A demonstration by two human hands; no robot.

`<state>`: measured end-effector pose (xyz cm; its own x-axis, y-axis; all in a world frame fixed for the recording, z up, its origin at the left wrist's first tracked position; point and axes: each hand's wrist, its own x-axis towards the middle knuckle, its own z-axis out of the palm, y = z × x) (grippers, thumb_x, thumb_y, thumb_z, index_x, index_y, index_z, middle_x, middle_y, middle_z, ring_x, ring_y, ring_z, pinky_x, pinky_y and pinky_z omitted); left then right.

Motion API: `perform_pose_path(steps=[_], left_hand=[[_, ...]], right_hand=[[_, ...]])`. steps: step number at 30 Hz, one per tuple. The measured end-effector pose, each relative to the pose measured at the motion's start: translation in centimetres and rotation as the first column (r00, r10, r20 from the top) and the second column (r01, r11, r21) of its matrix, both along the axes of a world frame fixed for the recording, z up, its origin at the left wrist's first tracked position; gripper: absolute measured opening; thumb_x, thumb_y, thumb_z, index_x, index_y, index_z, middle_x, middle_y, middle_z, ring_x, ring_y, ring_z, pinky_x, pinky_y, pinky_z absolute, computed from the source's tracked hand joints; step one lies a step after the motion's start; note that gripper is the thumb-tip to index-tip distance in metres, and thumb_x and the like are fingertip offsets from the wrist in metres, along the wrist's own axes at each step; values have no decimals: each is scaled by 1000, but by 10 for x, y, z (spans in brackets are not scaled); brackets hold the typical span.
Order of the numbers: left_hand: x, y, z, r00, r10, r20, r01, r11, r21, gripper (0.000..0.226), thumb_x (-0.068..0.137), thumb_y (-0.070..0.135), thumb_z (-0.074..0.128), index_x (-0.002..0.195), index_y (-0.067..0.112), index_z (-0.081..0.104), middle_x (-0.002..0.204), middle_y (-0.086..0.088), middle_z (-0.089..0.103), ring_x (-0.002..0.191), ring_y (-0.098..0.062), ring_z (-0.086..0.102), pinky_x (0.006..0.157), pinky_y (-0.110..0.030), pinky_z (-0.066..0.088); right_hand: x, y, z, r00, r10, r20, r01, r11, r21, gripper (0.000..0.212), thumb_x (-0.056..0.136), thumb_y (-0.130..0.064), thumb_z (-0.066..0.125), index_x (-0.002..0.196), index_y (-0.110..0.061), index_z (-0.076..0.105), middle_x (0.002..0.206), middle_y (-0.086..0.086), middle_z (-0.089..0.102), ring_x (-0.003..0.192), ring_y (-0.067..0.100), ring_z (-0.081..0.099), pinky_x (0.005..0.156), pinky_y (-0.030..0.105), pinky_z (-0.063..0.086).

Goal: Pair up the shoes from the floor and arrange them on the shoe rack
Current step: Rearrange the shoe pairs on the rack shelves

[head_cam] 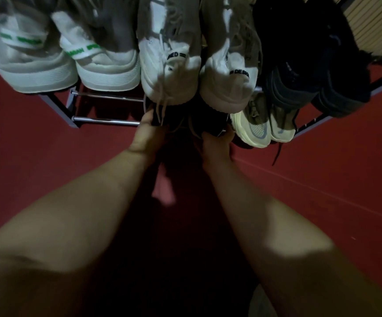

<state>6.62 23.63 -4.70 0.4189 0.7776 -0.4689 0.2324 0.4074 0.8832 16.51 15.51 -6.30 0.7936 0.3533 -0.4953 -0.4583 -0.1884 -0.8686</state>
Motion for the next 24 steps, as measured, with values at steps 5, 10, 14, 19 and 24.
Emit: perform_pose_path(steps=[5,10,14,19,24], left_hand=[[-45,-10,-3,962,216,169,-182,963,-197,68,93,-12,39,148,23,21,140,-19,43,97,-27,55,83,-38,49],[-97,-20,-9,980,195,50,-187,974,-127,84,90,-10,46,149,38,9,139,-2,42,100,-21,61,95,-44,49],[-125,-18,-2,978,208,-11,-206,959,-194,88,92,-8,46,149,36,-4,136,-3,38,75,-15,67,87,-38,53],[-132,-16,14,987,126,-104,-142,976,-166,84,89,5,57,148,34,6,126,0,48,79,-22,65,69,-33,58],[-135,-9,-12,963,57,-263,-86,991,-100,97,67,26,67,147,31,13,138,-8,49,119,-30,54,102,-45,44]], right_hand=[[-44,-3,-5,997,73,-4,-73,997,19,75,83,4,57,143,-16,17,111,-2,50,103,19,56,99,48,47],[-85,-11,-11,963,247,-104,-239,968,77,94,75,-6,68,147,-25,11,108,-5,53,94,13,60,98,50,47],[-103,-18,-9,919,366,-147,-369,929,9,116,51,-36,77,146,-29,11,137,2,45,119,24,54,99,47,47],[-78,-16,-9,925,294,-241,-303,953,0,63,89,-17,63,139,-12,27,127,5,49,115,25,55,87,37,50],[-61,-4,-8,912,295,-285,-308,951,-2,60,86,-13,66,139,-12,37,130,11,56,109,27,60,80,40,55]])
